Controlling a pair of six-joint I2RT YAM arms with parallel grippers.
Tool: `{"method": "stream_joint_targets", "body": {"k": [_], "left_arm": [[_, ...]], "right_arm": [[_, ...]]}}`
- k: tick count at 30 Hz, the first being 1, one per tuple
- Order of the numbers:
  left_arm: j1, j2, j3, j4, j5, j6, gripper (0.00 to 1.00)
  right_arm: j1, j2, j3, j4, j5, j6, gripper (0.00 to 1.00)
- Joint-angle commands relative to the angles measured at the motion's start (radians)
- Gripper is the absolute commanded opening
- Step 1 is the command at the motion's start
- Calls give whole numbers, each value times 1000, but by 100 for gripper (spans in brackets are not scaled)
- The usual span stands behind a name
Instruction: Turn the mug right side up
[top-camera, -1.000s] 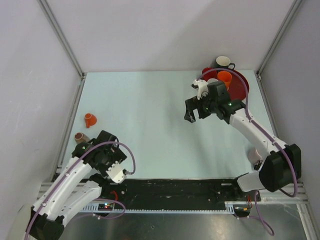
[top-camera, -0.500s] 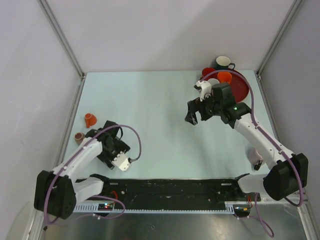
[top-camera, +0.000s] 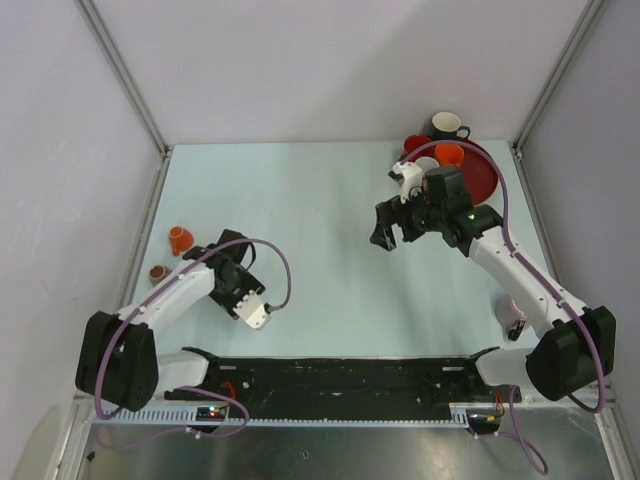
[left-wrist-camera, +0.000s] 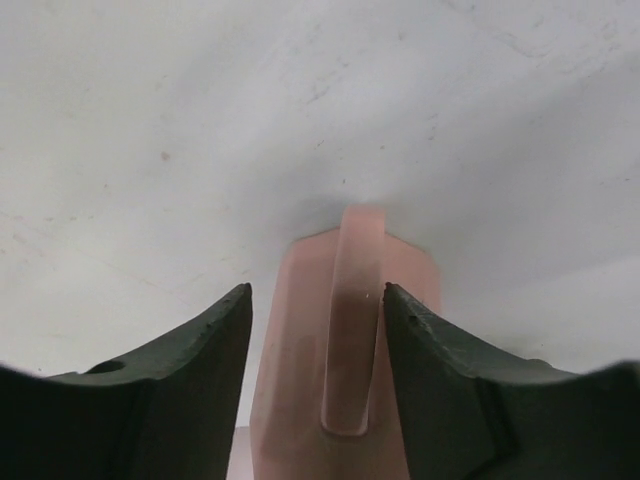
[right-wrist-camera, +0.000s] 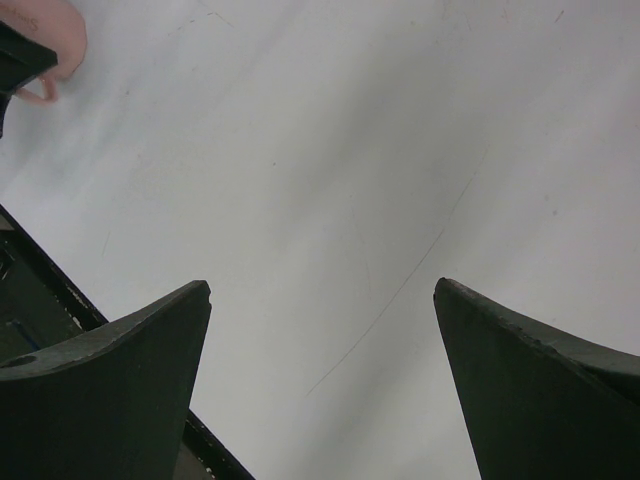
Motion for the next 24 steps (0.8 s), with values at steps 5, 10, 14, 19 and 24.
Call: {"method": "stream_joint_targets", "body": {"k": [5, 10, 14, 19, 24], "left_arm": [[-40, 100, -5, 13, -174, 241, 28], [-50, 108, 69, 14, -119, 134, 1], [-81, 135, 329, 14, 108, -238, 0], [-84, 206, 835, 13, 392, -951, 0], [-80, 235, 1135, 18, 781, -1478, 0]], "right_arm": [[-11, 8, -1, 41, -47, -20, 100], [-41, -1, -1, 58, -79, 33, 99], [-101, -40, -1, 115, -166, 127, 100], [-160, -112, -1, 275, -330, 243, 99], [-201, -170, 1, 473, -438, 401, 99]]}}
